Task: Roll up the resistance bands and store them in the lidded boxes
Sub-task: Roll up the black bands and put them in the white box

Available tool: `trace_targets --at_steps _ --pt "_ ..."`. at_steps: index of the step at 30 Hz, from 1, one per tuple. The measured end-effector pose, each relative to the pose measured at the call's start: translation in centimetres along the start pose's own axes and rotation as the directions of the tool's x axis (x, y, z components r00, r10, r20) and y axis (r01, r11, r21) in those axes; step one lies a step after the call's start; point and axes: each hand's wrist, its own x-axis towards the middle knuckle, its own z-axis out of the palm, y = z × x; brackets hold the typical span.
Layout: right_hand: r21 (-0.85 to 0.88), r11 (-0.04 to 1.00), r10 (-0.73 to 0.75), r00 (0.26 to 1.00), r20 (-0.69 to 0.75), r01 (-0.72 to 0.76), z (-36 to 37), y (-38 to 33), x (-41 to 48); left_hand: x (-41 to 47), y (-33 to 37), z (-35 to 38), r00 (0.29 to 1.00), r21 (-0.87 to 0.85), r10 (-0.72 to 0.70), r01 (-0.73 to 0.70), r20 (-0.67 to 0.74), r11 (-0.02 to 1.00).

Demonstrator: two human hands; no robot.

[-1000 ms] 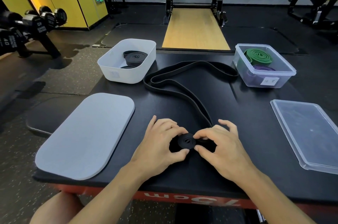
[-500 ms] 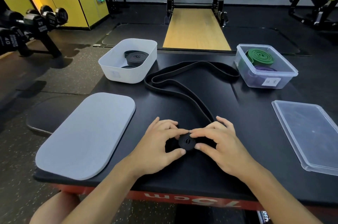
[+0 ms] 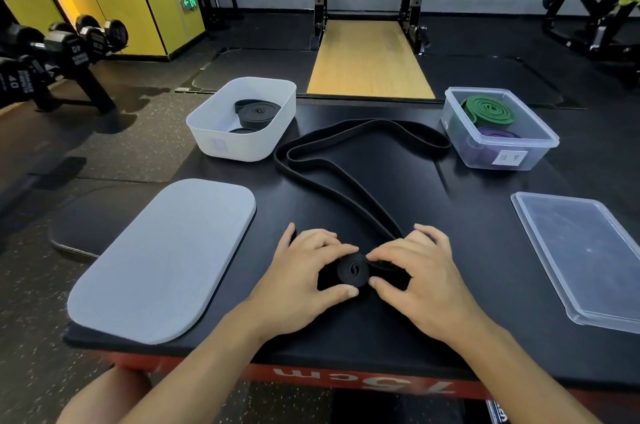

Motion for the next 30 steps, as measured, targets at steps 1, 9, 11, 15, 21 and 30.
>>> trace_targets --at_steps 1,9,11,15,21,30 --pt "0.02 1.0 0.011 1.0 0.007 -0.011 0.0 -0.1 0.0 0.0 0.1 0.0 1.0 0.023 0.007 -0.007 0.004 1.0" --pt "0.068 0.997 0.029 0.999 0.031 -0.031 0.2 -0.7 -0.2 -0.1 0.4 0.3 0.998 0.027 -0.023 0.025 -0.061 0.999" --pt "0.092 0.996 0.006 0.998 0.067 -0.013 0.0 -0.7 -0.3 0.1 0.4 0.3 0.994 -0.005 -0.057 0.056 -0.095 0.998" --pt "0.187 0.982 -0.011 0.981 0.196 -0.026 -0.7 0.0 0.2 0.4 0.3 0.5 0.991 -0.039 -0.096 0.093 -0.094 0.995" --pt "0.205 0.979 -0.021 0.987 0.16 -0.012 -0.2 0.4 0.5 0.3 0.5 0.4 0.993 -0.01 -0.075 0.075 -0.086 0.997" --pt "0.083 0.991 -0.115 0.987 0.109 0.106 -0.1 0.8 -0.1 -0.2 -0.3 -0.3 1.0 -0.098 0.001 -0.004 -0.024 0.995"
